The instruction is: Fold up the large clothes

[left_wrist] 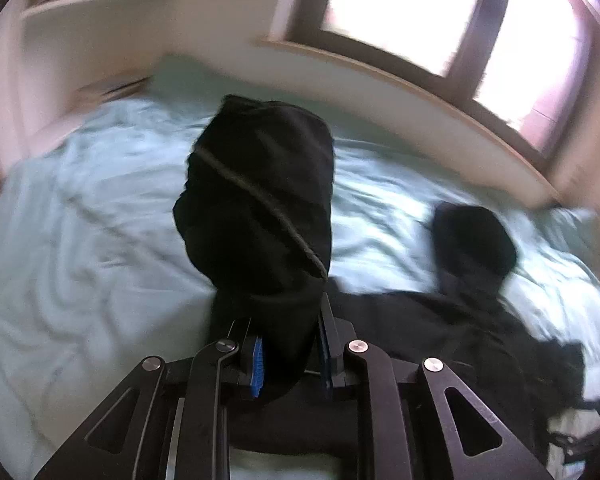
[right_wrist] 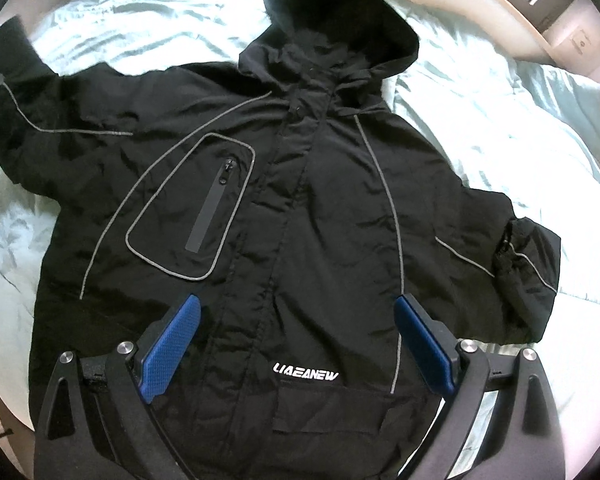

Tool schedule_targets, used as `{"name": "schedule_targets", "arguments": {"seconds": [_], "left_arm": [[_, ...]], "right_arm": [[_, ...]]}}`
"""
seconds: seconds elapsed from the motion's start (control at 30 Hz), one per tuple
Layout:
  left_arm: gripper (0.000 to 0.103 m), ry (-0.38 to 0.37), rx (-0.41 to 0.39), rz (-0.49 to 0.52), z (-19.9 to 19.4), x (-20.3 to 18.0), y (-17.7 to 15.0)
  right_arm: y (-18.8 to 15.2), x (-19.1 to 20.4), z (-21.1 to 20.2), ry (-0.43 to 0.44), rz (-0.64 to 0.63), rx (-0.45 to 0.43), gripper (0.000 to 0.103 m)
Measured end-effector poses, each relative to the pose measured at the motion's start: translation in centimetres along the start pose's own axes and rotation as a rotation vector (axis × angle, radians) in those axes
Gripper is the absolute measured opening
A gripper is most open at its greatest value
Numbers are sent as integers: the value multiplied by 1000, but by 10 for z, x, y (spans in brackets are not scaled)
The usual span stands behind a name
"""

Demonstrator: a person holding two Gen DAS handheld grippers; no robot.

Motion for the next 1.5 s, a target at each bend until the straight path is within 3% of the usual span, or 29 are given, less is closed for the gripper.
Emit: {"name": "schedule_targets", "arguments": {"seconds": [0.17, 0.3, 0.37, 0.5, 0.6, 0.73, 0.83, 0.93, 0.97, 1.0, 1.13, 1.2, 1.37, 1.5], "left_arm": [[21, -162, 65, 119, -4, -91, -34], [22, -280, 170, 193, 13, -156, -68], [23, -304, 242, 212, 32, -180, -92], [23, -288, 387, 247, 85, -204, -144], [23, -230, 496, 253, 131, -202, -179], [24, -228, 578, 234, 158, -195, -206], [30, -259, 590, 216, 146, -195, -202], [49, -331, 575, 194, 124, -195, -192], [60, -340, 557, 192, 114, -194, -188], [64, -337, 532, 194, 105, -191, -184], [64, -285, 473, 163, 83, -167, -163], [64, -238, 434, 150, 73, -153, -153], [64, -119, 356, 147, 58, -122, -128], [64, -74, 338, 110, 57, -101, -114]], "right_arm": [[-11, -16, -8, 4, 55, -16, 98], [-21, -30, -8, 10, 102, -21, 98], [-25, -38, -5, 11, 125, -17, 98], [-32, -54, 5, 14, 168, -2, 98], [-35, -62, 15, 5, 185, 10, 98], [-34, -67, 29, 1, 182, 5, 98], [-27, -66, 35, 21, 164, -38, 98], [-12, -66, 40, 89, 166, -85, 98], [-6, -64, 41, 117, 166, -103, 98], [0, -63, 43, 153, 167, -121, 98], [16, -55, 63, 289, 198, -132, 97], [22, -53, 80, 359, 231, -96, 94], [31, -54, 117, 398, 283, -31, 93], [38, -47, 155, 538, 359, 56, 87]]}}
Point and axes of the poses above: each gripper's, at about its wrist camera, not at the fingertips, and z roughly the way its jaws point, x to its left, y to its top, the point moved 2 cm from there along z, roughly the way its jaws point, and after that the axes turned 11 degrees about -z, right-handed, at the moved point
